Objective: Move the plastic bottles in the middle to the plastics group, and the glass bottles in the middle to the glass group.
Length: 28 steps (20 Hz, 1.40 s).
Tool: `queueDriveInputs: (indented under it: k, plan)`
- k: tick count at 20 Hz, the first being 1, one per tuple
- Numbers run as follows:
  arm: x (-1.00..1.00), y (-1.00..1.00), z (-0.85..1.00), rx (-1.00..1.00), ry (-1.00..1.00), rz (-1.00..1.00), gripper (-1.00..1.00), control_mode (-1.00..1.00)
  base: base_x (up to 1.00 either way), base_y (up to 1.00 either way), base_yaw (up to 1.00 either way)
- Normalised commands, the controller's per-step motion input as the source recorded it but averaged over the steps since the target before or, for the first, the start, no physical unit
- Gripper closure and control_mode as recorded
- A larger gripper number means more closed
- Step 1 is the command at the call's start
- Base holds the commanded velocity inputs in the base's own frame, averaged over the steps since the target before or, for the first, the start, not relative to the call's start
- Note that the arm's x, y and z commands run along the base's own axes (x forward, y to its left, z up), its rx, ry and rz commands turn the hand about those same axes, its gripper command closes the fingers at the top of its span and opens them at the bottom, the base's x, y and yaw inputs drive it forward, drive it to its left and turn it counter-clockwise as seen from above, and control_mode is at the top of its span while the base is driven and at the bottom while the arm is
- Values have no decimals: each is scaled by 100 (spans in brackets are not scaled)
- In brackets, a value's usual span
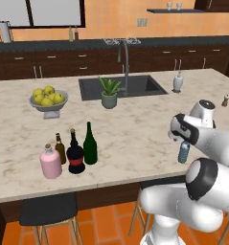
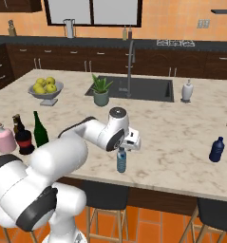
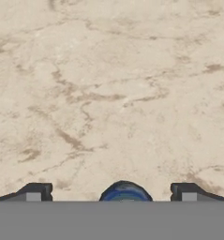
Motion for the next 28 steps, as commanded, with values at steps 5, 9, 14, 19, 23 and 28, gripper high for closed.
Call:
queueDriveInputs:
  k: [5,9,14,19,23,28]
  plan:
    - [-4,-12,0,0,0,0,-100,-100,0,0,0]
    - [-19,-10,0,0,2,-1,-100,-100,0,0,0]
    - [-4,3,0,0,6,0,-100,-100,0,0,0]
    - [11,7,0,0,2,0,100,-100,0,0,0]
    - [-4,-6,0,0,14,-3,100,-100,0,0,0]
    - [-12,-43,17,1,-4,-8,100,-100,0,0,0]
